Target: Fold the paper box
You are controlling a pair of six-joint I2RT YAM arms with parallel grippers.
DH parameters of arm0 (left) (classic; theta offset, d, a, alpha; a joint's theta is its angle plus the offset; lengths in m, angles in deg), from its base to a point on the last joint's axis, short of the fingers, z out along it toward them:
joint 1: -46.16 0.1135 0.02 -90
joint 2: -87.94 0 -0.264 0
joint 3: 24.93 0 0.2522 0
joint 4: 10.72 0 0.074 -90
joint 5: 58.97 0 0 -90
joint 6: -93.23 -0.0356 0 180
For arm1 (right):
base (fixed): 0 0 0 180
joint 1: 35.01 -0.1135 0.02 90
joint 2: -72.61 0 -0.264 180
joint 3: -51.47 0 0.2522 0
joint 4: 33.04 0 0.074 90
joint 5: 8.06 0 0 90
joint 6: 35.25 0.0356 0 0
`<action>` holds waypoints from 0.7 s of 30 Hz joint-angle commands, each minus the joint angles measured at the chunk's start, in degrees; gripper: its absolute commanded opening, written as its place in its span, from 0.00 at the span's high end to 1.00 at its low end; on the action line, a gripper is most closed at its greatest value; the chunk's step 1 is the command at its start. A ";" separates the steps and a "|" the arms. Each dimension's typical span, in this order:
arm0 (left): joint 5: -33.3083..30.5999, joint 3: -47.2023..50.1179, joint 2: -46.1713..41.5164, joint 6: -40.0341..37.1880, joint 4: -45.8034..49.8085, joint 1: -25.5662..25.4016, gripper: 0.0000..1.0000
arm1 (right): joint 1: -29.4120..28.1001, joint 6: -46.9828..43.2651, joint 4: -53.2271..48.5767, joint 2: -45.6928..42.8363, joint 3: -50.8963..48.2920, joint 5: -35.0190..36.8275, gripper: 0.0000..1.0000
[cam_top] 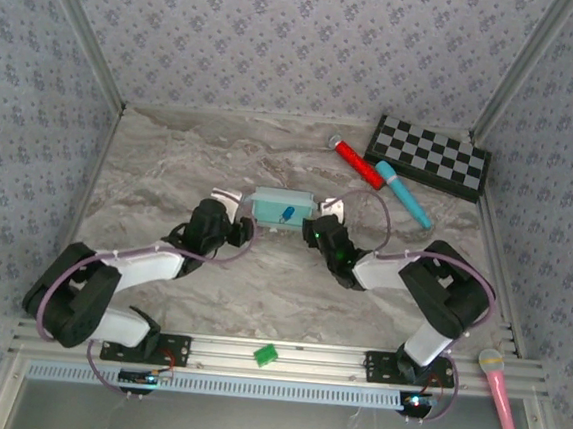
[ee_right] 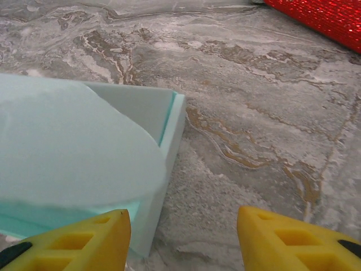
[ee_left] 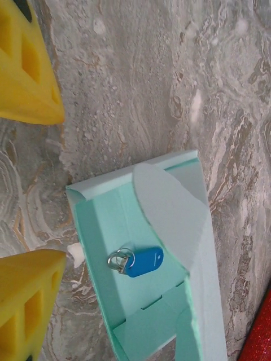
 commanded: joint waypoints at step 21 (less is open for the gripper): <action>-1.74 -13.40 -2.99 11.38 21.22 14.78 0.41 | 16.55 8.78 -30.20 -7.23 10.60 -9.36 0.47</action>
